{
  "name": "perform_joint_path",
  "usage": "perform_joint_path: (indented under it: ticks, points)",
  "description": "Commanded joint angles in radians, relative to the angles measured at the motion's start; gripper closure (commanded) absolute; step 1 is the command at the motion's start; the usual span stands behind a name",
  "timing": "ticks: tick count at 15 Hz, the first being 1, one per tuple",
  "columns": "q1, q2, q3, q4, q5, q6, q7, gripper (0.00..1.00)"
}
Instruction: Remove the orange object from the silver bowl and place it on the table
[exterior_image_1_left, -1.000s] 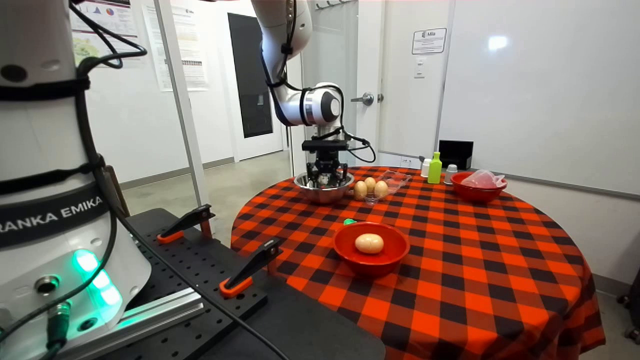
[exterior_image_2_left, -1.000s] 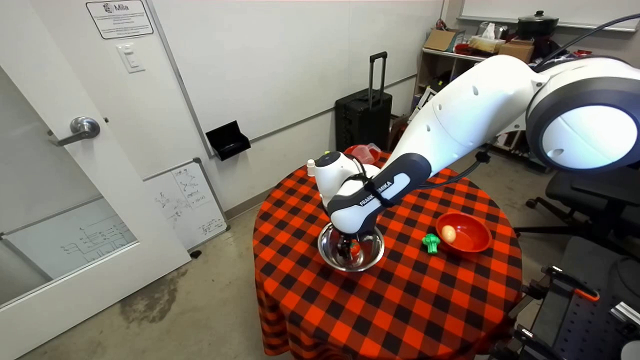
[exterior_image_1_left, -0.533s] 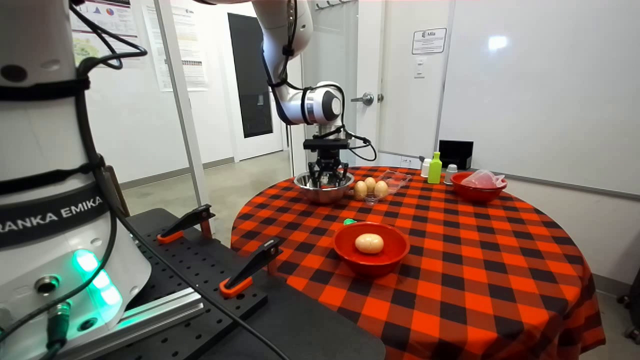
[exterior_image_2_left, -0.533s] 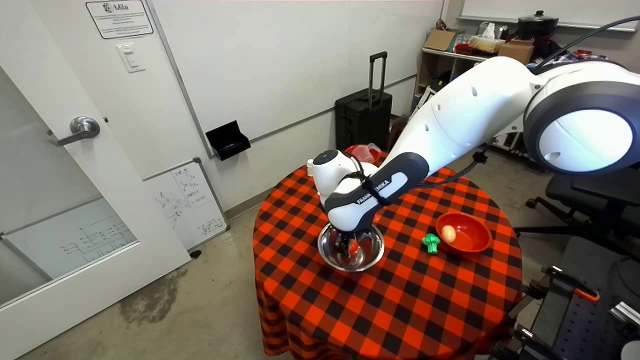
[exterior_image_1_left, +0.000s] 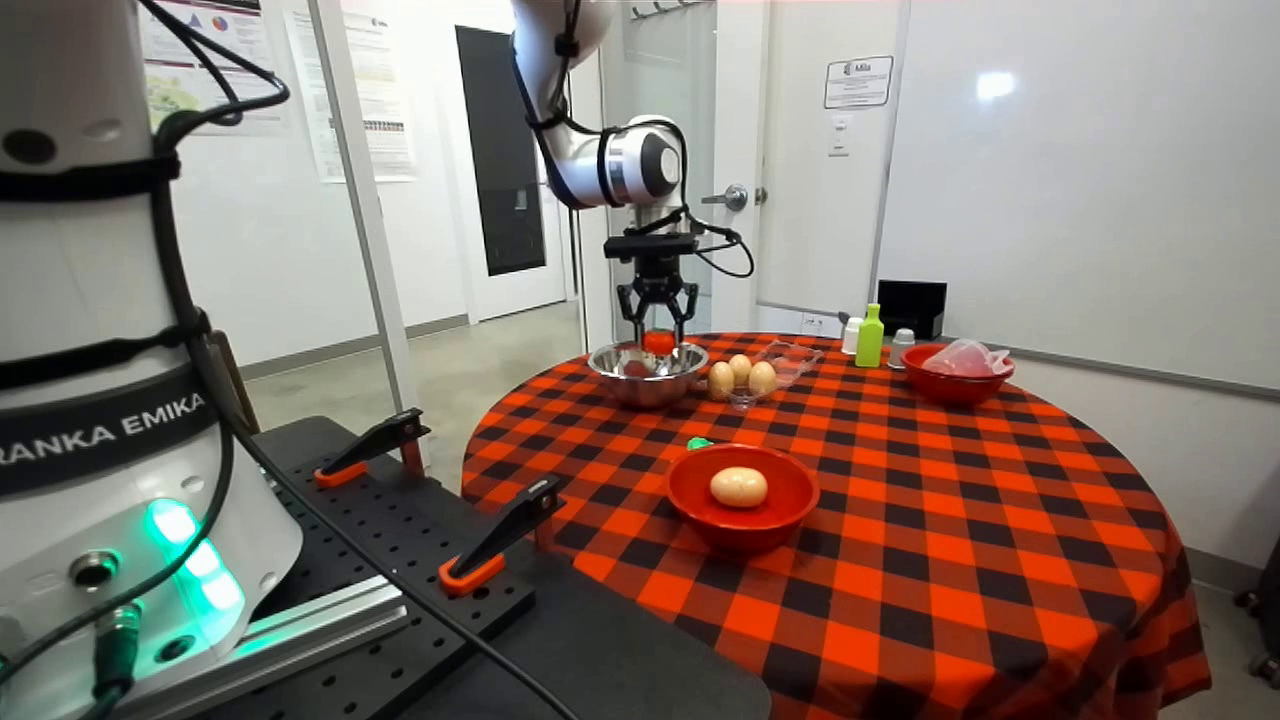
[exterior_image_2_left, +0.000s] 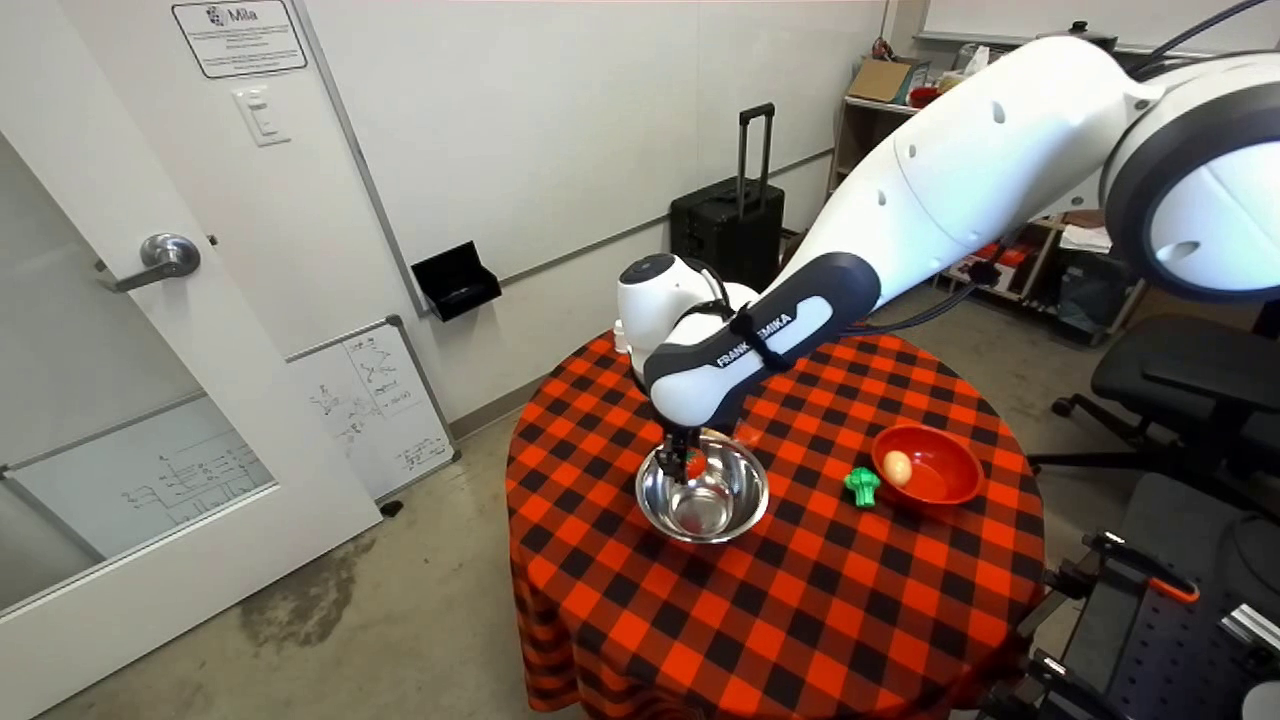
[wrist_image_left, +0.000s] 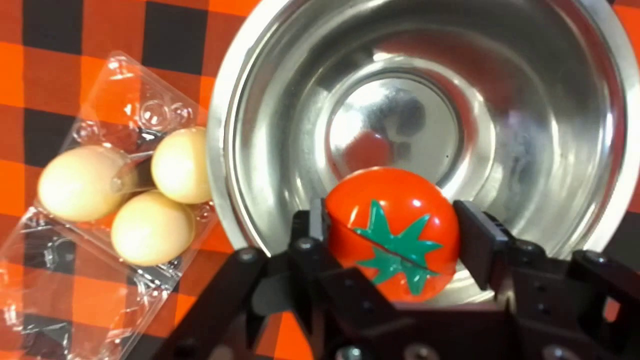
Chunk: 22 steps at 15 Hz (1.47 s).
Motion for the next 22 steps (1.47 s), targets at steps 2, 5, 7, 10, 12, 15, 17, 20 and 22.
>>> perform_joint_path:
  ticks: [2,5,7,10,12,15,17,20,22]
  points:
    - [0.022,-0.162,-0.016,-0.186,-0.003,-0.014,0.061,0.62]
    - [0.021,-0.243,-0.015,-0.306,0.004,-0.017,0.105,0.62]
    - [0.023,-0.299,-0.016,-0.395,0.01,-0.014,0.151,0.62]
    - [0.026,-0.39,-0.018,-0.529,0.016,-0.015,0.228,0.62]
    - [0.023,-0.426,-0.013,-0.59,0.026,-0.011,0.262,0.62]
    - [0.018,-0.439,-0.007,-0.64,0.03,0.01,0.275,0.62]
    - [0.007,-0.419,0.0,-0.648,0.044,0.018,0.257,0.62]
    - [-0.009,-0.356,0.009,-0.633,0.084,0.026,0.226,0.62]
    - [-0.022,-0.298,0.015,-0.608,0.112,0.033,0.199,0.62]
